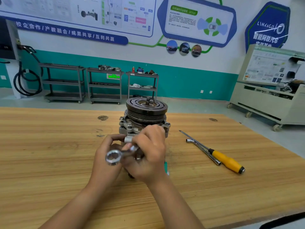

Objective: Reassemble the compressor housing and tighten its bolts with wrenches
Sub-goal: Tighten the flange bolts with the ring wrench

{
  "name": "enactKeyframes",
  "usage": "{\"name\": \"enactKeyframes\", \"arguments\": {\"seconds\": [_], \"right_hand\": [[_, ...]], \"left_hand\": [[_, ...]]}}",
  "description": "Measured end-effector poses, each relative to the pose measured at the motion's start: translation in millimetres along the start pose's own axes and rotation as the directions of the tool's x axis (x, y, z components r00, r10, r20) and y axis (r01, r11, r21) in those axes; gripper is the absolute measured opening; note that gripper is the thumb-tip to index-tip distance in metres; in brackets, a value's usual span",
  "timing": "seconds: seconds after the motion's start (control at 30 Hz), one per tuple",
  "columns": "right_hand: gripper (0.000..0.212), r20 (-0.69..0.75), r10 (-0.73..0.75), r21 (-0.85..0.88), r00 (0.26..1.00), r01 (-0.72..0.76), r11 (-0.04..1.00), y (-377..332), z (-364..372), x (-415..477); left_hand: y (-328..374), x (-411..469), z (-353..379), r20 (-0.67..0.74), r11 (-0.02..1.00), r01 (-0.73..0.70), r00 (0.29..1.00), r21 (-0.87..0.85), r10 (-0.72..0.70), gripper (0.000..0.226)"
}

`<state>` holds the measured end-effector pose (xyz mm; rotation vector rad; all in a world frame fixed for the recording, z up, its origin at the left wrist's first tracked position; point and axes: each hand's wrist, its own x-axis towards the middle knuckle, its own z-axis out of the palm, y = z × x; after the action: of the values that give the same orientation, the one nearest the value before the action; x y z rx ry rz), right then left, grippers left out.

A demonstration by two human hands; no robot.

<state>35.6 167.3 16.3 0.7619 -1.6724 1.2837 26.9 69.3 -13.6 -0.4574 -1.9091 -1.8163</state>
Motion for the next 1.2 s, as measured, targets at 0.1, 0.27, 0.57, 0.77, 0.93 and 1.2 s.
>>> {"name": "enactKeyframes", "arguments": {"seconds": [0.1,0.27,0.57,0.77,0.93,1.2], "right_hand": [[0.072,-0.091,-0.284,-0.251,0.955,0.254,0.934,-20,0,22],[0.062,-0.521,0.209,0.562,0.827,0.149,0.813,-52,-51,69],[0.057,-0.133,0.755,0.92,0.642,-0.203,0.334,-2,-116,124],[0.059,0.073,0.868,0.968,0.491,-0.245,0.057,49,-100,115],[0.078,0.207,0.854,0.953,0.477,-0.295,-0.066,73,-94,122],[0.077,0.381,0.762,0.888,0.524,-0.436,-0.145,81,-92,131]], "left_hand": [[-1,0,0,-0.012,0.999,-0.028,1.0,0.042,0.029,0.027],[-2,-2,-2,-0.02,0.999,0.039,0.999,-0.03,-0.04,0.024],[1,-3,-1,-0.023,0.998,0.067,0.997,-0.019,-0.068,0.022],[-1,-3,-4,-0.027,0.996,0.082,0.996,0.021,-0.081,0.021],[-1,-3,-5,-0.029,0.996,0.085,0.996,0.033,-0.084,0.021],[2,-3,-5,-0.019,0.996,0.082,0.996,0.037,-0.081,0.023]]}}
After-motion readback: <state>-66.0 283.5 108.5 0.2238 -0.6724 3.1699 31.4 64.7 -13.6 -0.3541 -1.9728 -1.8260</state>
